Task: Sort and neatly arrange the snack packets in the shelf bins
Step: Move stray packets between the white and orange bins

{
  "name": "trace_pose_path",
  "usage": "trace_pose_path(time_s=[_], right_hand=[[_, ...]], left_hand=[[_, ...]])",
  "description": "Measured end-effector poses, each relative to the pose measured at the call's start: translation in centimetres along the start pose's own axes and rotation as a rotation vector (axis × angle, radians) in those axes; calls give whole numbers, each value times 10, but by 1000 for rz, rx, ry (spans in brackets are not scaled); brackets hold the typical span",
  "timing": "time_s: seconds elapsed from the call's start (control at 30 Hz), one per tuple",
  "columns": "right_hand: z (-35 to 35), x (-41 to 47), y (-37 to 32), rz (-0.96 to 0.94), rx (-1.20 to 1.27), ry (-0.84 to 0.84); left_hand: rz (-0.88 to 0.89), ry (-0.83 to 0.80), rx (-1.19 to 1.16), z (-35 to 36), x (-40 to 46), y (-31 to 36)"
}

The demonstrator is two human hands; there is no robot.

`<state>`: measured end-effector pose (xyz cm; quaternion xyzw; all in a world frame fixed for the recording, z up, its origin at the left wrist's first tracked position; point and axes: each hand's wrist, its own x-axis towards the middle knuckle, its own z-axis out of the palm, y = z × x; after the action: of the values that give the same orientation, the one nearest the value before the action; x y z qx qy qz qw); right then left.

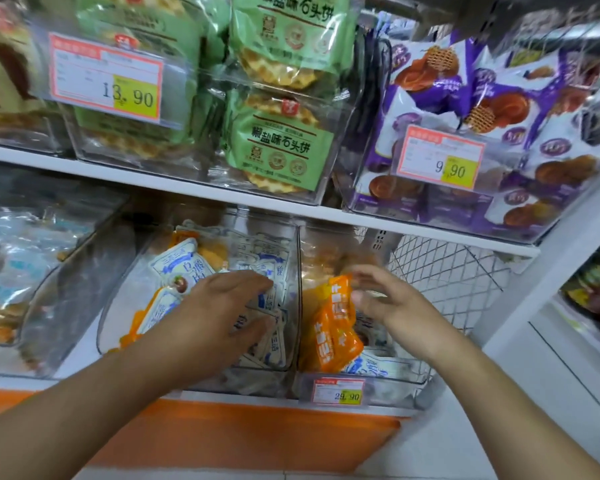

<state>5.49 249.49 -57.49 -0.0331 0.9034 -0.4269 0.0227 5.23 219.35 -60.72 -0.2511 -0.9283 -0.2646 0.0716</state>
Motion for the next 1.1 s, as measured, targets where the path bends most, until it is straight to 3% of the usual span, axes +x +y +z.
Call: trace_pose_path(time_s=[0.13,0.27,0.4,0.53,0.83,0.93,1.1], right_hand=[[27,2,-15,-201,-346,-30],[47,15,-33,-242,-387,-39],[67,29,-48,-234,-438,-149],[81,49,-52,-264,-441,-167],[84,61,-64,-163,-306,-163],[95,84,-67,-159,-439,-158],[101,120,-72,-120,-645,-322]], left_hand=[[-18,-2,21,-5,30,-15],[-89,-154,-26,1,54,-29],[-138,-128,-166,0,52,-39],[-142,-209,-5,-13,36,-52],[46,-253,12,-30,-7,-65],[59,-243,-24,-30,-10,-65],[62,-230,-50,-26,-10,-70]])
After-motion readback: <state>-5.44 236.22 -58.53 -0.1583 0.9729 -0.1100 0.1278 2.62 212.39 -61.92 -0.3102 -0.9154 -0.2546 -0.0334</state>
